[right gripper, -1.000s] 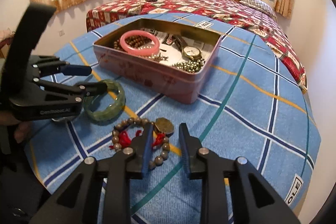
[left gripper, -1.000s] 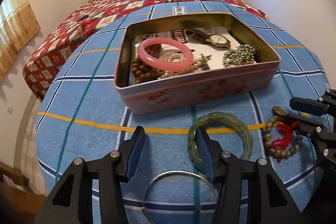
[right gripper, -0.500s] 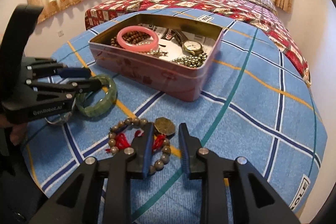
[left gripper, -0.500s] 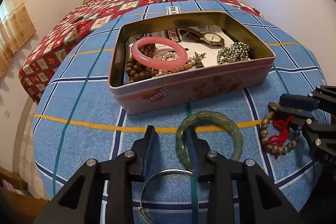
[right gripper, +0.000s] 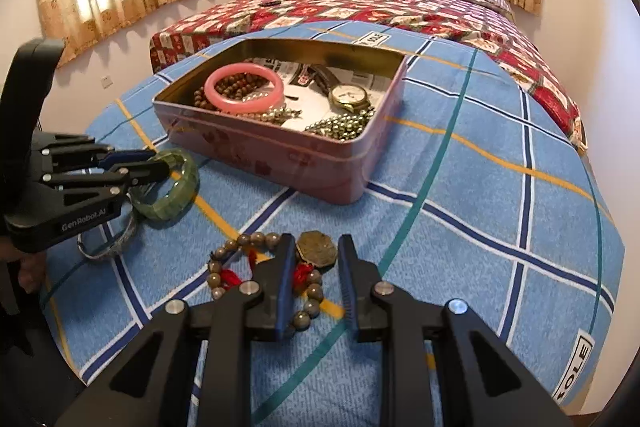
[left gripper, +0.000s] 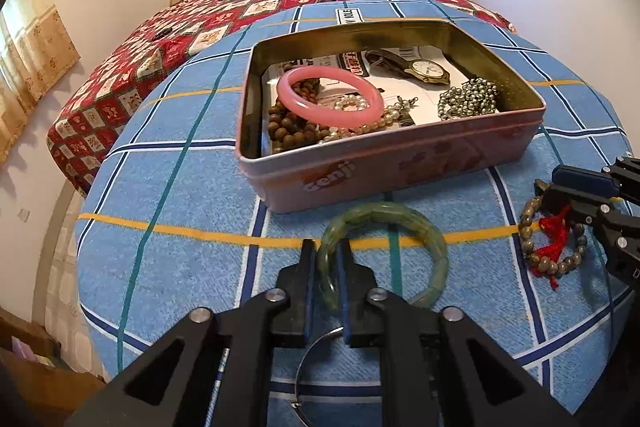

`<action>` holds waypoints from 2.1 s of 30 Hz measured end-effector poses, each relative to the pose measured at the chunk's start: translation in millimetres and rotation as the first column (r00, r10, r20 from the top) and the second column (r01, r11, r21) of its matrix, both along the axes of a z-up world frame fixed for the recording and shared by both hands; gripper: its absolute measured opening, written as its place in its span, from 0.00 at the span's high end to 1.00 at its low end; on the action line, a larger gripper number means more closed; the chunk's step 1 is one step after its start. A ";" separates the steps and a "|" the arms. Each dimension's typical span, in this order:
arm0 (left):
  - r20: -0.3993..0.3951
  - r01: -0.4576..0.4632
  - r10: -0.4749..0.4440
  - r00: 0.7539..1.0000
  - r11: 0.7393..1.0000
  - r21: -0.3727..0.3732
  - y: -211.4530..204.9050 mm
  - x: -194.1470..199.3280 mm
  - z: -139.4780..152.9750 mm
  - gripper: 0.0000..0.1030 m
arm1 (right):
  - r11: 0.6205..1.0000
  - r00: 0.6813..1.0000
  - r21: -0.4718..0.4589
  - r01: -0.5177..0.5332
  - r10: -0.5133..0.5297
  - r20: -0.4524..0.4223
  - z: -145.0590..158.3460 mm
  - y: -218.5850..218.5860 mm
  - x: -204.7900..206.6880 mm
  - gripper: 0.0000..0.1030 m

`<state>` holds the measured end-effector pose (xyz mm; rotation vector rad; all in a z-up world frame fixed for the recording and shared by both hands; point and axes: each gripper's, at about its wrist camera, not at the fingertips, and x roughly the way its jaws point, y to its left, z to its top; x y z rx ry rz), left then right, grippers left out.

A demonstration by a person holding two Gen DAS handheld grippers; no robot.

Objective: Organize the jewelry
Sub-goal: 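Grasp the green jade bangle with the left gripper while the right gripper grasps the red tassel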

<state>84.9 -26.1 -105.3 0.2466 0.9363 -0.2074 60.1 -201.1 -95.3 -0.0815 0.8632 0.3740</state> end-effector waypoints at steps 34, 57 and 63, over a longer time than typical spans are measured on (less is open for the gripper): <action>-0.007 0.003 -0.004 1.000 1.000 -0.029 9.5 -4.7 3.1 0.93 | 0.999 0.999 -0.022 -0.028 0.029 0.017 -1.3 4.4 0.4 0.82; 0.005 0.027 -0.026 1.000 0.999 -0.024 7.6 -7.9 7.5 0.93 | 0.998 0.998 -0.048 -0.050 0.052 0.043 3.4 8.0 -2.0 0.92; 0.021 0.026 -0.026 0.999 0.999 -0.033 10.7 -10.2 17.4 0.93 | 0.999 0.994 -0.027 -0.035 0.037 0.102 24.2 1.9 -12.0 0.96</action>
